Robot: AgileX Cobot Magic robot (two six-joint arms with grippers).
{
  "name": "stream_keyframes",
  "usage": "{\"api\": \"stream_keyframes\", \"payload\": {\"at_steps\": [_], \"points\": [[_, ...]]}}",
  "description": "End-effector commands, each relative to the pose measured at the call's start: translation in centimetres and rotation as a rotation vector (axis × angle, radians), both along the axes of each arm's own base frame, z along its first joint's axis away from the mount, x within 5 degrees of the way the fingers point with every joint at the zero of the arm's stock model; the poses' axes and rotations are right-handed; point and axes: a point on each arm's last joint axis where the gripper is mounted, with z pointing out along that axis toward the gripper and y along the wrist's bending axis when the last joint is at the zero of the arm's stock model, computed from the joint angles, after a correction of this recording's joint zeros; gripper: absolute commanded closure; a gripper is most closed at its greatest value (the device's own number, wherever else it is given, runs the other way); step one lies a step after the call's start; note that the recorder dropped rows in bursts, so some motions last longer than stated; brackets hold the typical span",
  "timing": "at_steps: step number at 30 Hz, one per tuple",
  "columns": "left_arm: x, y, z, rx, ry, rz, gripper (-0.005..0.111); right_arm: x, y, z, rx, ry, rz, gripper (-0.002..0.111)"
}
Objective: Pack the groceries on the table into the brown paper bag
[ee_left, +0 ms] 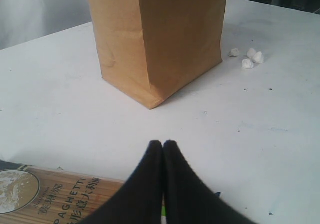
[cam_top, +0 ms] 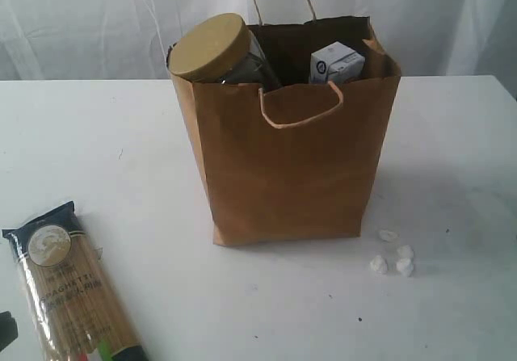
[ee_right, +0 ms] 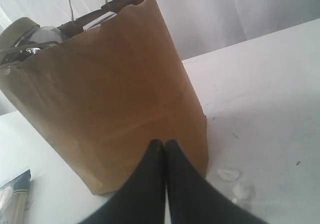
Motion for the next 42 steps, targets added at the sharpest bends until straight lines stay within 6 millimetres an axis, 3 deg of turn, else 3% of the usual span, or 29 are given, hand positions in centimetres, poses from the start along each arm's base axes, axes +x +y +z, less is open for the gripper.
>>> {"api": "stream_keyframes", "payload": {"at_steps": [1, 29, 36, 42], "points": [[0.0, 0.0, -0.1, 0.002, 0.003, 0.0, 0.107, 0.0, 0.0, 0.0, 0.006, -0.006, -0.007, 0.108], [0.0, 0.0, -0.1, 0.002, 0.003, 0.0, 0.107, 0.2, -1.0, 0.0, -0.028, -0.015, -0.153, 0.108], [0.0, 0.0, -0.1, 0.002, 0.003, 0.0, 0.107, -0.6, -1.2, 0.5, -0.007, -0.09, -0.153, 0.108], [0.0, 0.0, -0.1, 0.002, 0.003, 0.0, 0.107, -1.1, -1.3, 0.7, -0.115, -0.161, -0.147, 0.108]]}}
